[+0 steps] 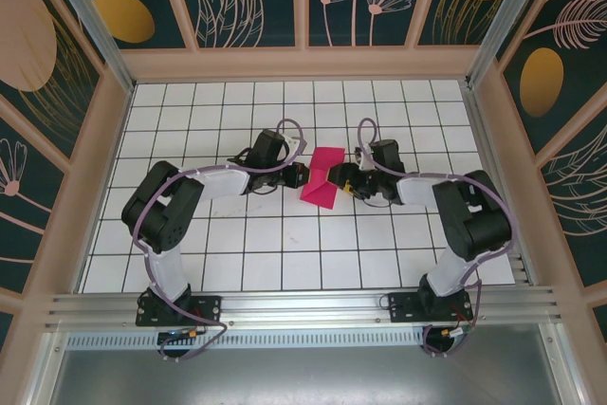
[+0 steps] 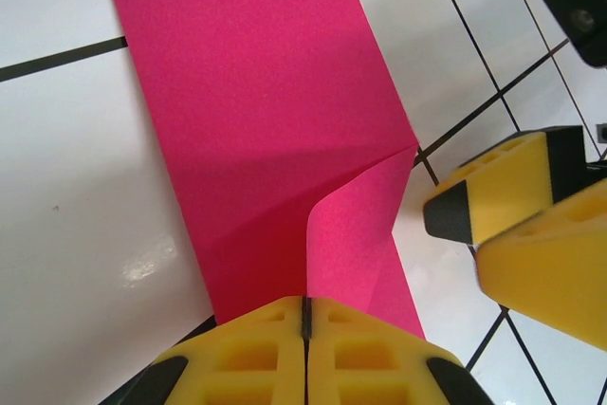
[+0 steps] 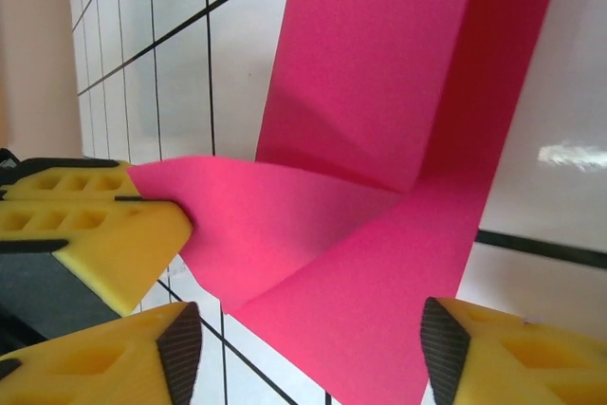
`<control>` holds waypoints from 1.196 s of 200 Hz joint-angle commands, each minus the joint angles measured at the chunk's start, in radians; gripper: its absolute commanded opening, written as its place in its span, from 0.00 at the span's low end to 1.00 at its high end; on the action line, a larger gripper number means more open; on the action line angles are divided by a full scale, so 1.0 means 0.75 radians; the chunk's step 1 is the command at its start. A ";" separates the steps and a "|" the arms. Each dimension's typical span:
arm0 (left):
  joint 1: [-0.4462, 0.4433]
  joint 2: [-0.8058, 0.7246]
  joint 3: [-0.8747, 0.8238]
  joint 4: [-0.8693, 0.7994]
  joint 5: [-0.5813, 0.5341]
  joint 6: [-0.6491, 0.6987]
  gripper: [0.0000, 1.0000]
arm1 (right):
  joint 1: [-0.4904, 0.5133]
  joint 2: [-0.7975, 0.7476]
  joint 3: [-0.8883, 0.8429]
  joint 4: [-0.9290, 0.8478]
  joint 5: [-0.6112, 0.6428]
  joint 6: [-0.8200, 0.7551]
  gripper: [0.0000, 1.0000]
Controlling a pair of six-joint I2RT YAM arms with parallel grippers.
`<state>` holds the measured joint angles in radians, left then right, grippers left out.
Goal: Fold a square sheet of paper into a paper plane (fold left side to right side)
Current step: Turn over the paper at the center of the table.
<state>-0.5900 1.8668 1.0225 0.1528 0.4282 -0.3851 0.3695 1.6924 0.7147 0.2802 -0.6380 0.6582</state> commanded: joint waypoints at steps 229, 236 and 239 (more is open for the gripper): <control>0.143 -0.803 -0.388 0.811 0.481 -0.751 0.97 | -0.121 -0.501 0.229 0.468 -0.527 0.128 0.00; 0.138 -0.793 -0.385 0.844 0.500 -0.773 0.97 | -0.104 -0.504 0.247 0.467 -0.528 0.131 0.00; 0.135 -0.789 -0.385 0.852 0.506 -0.779 0.96 | -0.098 -0.504 0.253 0.467 -0.528 0.134 0.00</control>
<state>-0.4789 1.2633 0.7456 0.5701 0.6716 -0.8257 0.2562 1.3441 0.8356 0.5865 -0.9714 0.7414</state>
